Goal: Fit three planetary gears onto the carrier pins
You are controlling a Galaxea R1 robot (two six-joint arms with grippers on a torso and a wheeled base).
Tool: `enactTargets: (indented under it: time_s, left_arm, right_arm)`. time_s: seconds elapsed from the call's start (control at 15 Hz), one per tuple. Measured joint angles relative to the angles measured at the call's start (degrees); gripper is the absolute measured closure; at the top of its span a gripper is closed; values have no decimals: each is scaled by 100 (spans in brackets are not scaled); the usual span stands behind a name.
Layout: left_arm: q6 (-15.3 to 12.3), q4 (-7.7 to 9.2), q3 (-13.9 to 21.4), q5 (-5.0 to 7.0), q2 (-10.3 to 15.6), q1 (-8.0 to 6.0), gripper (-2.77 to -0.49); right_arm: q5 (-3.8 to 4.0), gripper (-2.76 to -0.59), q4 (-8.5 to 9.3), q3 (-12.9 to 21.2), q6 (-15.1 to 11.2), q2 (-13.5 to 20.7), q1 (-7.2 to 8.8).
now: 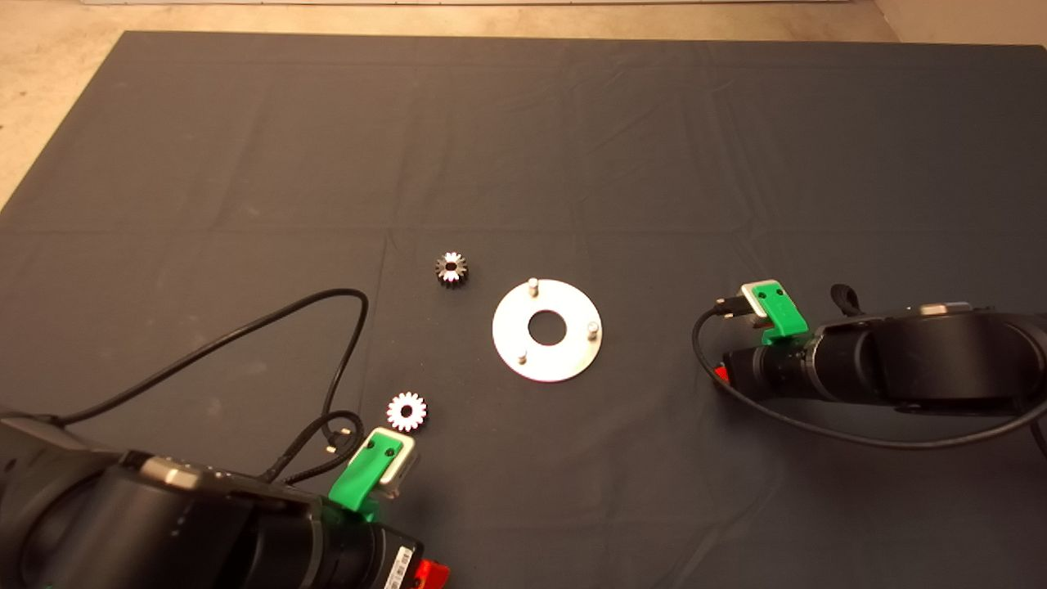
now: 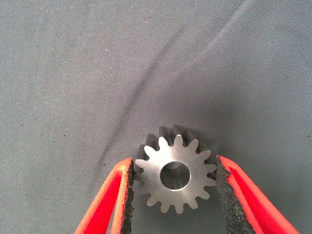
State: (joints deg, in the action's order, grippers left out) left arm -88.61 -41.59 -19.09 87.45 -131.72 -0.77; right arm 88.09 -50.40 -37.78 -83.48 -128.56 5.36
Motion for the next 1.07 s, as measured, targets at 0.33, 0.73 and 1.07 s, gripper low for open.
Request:
enactTargets:
  time_s: [0.33,0.73,1.07]
  left_arm:
    - [0,-27,0,-2,-60,1,-236]
    - [0,-161,0,-2,-65,77,-236]
    - [0,-350,0,-5,-149,187,-236]
  right_arm:
    - [-22,-97,4,73,-17,-5,-11]
    - [-24,-94,4,134,-26,-18,56]
    - [-9,-94,6,149,-127,-224,416]
